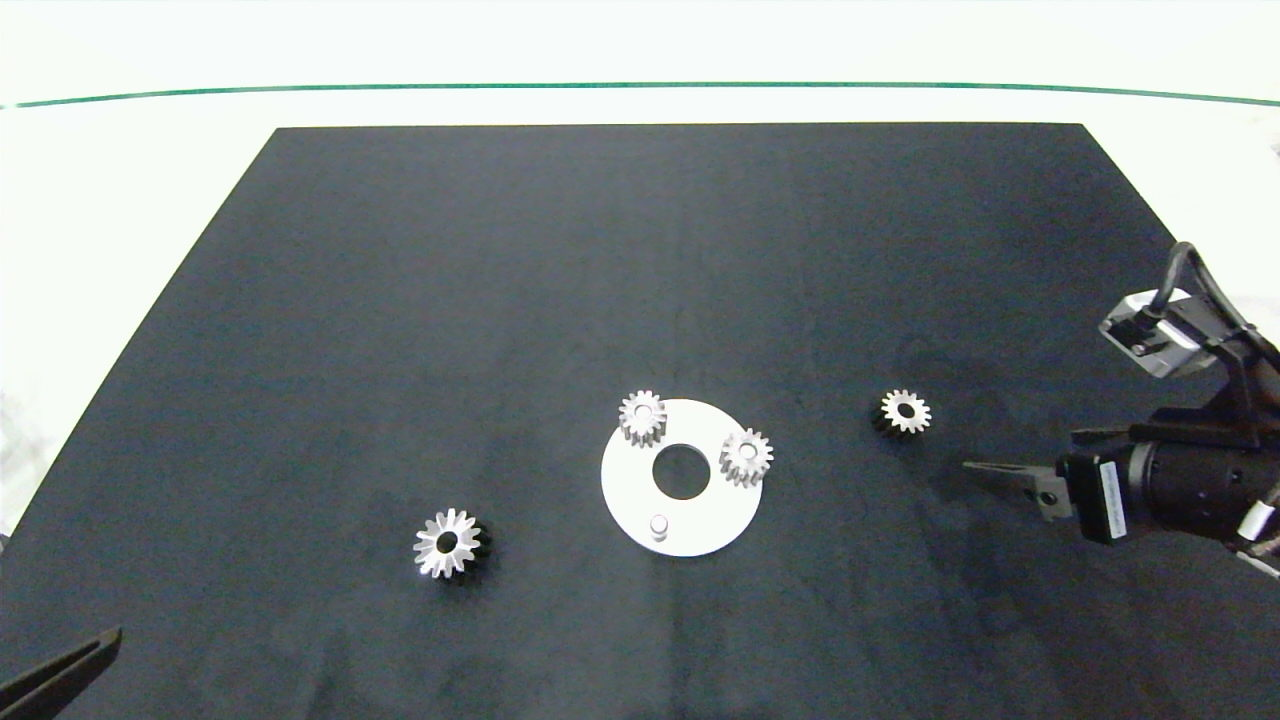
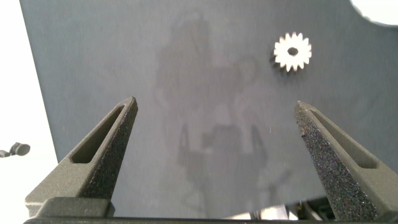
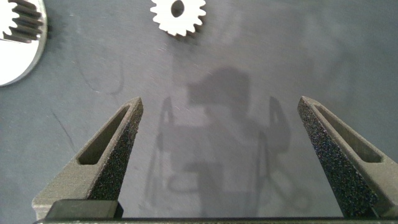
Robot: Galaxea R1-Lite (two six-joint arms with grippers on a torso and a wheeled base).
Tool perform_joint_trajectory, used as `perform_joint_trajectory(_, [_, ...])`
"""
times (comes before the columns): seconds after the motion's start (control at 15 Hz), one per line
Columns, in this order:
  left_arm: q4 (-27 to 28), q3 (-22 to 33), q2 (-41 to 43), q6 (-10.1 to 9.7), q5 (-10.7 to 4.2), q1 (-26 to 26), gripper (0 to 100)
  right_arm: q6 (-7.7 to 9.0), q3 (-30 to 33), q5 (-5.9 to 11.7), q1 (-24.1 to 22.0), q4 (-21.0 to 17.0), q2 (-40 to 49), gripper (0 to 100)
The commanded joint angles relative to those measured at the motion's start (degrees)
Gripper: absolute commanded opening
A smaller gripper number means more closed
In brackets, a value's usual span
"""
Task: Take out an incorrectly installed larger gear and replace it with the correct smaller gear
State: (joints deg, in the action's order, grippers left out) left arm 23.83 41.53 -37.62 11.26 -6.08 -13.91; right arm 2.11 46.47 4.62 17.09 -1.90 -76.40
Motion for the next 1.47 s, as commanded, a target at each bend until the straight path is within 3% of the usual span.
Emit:
perform_joint_trajectory(0.07, [1.30, 0.04, 2.82, 0.07, -0.07, 0.20, 100, 0.00, 4.15, 0.39, 0.93, 0.93, -6.75, 100])
perform_joint_trajectory(0.47, [1.39, -0.14, 3.25, -0.01, -0.07, 0.90, 100, 1.23, 6.62, 1.18, 2.42, 3.31, -12.46, 100])
perform_joint_trajectory(0.73, [1.48, -0.49, 3.25, -0.01, -0.07, 0.90, 100, 1.41, 6.70, 2.94, 3.21, 8.93, -16.68, 100])
perform_joint_trajectory(1.33, [1.39, -1.98, 3.69, -0.01, -0.07, 0.81, 100, 1.23, 7.49, 3.38, 3.21, 12.89, -18.44, 100])
perform_joint_trajectory(1.47, [1.39, -2.07, 3.69, -0.01, -0.07, 0.90, 100, 1.32, 7.49, 3.99, 3.21, 13.33, -18.44, 95])
